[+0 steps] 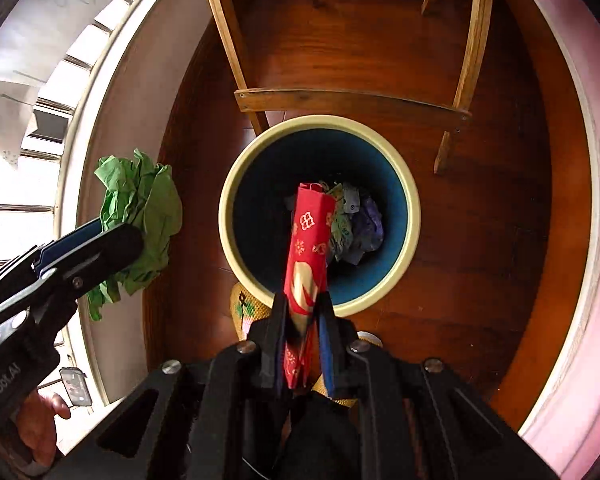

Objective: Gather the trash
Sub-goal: 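Open both tools to drop the paper and packet into the bin, then raise both open tools back toward the table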

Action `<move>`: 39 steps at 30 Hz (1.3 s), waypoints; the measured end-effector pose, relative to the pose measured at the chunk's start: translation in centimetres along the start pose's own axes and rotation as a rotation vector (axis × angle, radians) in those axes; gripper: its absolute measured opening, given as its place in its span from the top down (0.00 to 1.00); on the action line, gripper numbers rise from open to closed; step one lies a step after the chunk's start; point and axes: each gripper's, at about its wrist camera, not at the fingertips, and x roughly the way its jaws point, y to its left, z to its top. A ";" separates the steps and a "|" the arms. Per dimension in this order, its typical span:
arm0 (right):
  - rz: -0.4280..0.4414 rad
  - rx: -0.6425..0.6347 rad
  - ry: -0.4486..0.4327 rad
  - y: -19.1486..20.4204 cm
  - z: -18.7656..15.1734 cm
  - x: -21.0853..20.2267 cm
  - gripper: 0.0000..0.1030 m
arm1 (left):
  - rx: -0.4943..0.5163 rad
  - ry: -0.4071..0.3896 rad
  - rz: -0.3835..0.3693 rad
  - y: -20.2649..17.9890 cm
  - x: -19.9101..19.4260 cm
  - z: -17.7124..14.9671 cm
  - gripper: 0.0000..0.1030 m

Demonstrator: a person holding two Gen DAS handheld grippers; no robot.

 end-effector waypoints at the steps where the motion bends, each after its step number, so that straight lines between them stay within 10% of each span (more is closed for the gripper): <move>1: 0.001 0.010 0.003 -0.3 0.4 0.8 0.86 | 0.007 0.010 -0.001 -0.1 0.8 0.0 0.68; 4: 0.023 0.043 0.010 -1.5 1.2 2.8 0.84 | 0.022 0.018 -0.016 -0.1 2.4 0.2 0.66; 13: 0.047 0.083 0.005 -3.3 2.5 4.5 0.57 | -0.024 0.033 0.007 0.8 3.4 1.5 0.10; 39: 0.036 0.029 -0.088 1.2 -0.4 -11.7 0.41 | -0.104 -0.126 0.108 -1.1 -14.1 2.0 0.07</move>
